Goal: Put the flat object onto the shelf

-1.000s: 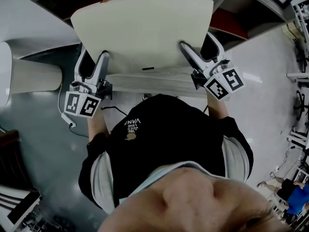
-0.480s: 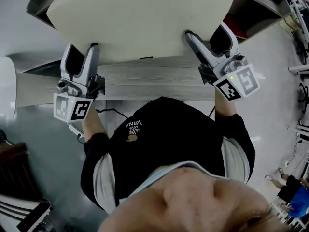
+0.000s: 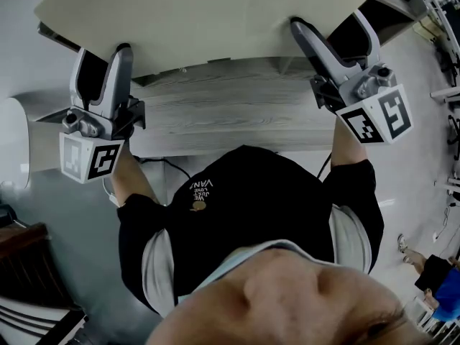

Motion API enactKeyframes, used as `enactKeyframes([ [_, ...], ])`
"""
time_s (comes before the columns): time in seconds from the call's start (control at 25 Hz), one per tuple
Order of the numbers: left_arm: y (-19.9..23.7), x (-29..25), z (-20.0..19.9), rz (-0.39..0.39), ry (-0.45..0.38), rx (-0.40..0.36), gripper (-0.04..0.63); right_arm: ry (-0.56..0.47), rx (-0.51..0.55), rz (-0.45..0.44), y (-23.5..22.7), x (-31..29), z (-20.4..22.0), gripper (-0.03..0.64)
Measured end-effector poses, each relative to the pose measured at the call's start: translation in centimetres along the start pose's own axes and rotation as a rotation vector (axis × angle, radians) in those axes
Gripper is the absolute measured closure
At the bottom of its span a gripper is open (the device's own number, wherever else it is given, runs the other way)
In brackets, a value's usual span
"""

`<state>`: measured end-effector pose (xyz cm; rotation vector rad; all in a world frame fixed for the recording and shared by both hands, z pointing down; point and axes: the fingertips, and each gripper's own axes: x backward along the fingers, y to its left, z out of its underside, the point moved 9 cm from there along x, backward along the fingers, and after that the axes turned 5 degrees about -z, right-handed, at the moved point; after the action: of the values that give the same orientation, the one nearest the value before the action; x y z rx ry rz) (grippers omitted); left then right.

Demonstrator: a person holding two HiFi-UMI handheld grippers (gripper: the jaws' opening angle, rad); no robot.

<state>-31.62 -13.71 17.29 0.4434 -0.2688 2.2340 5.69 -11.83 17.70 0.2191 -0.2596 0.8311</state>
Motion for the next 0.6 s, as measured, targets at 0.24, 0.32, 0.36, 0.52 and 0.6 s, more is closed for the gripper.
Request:
enactKeyframes([
  [0.24,0.4,-2.7,-3.8,0.044,-0.058,-0.066,0.319,-0.039,0.088,-0.003,-1.0,-1.3,-4.2,0.276],
  [0.32,0.5,-3.6,-4.5,0.052,-0.070,-0.079,0.321,-0.050,0.112,-0.002,-1.5,-1.6,-5.2,0.276],
  [0.36,0.6,-4.1,-4.7,0.056,-0.073,-0.081,0.322,-0.054,0.121,-0.001,-1.8,-1.8,-5.6,0.276],
  [0.52,0.9,-5.7,-5.1,0.065,-0.075,-0.083,0.322,-0.046,0.154,-0.002,-3.1,-2.4,-6.9,0.276],
  [0.6,1.0,-6.6,-5.3,0.065,-0.074,-0.099,0.324,-0.026,0.170,-0.004,-3.9,-2.8,-7.4,0.276],
])
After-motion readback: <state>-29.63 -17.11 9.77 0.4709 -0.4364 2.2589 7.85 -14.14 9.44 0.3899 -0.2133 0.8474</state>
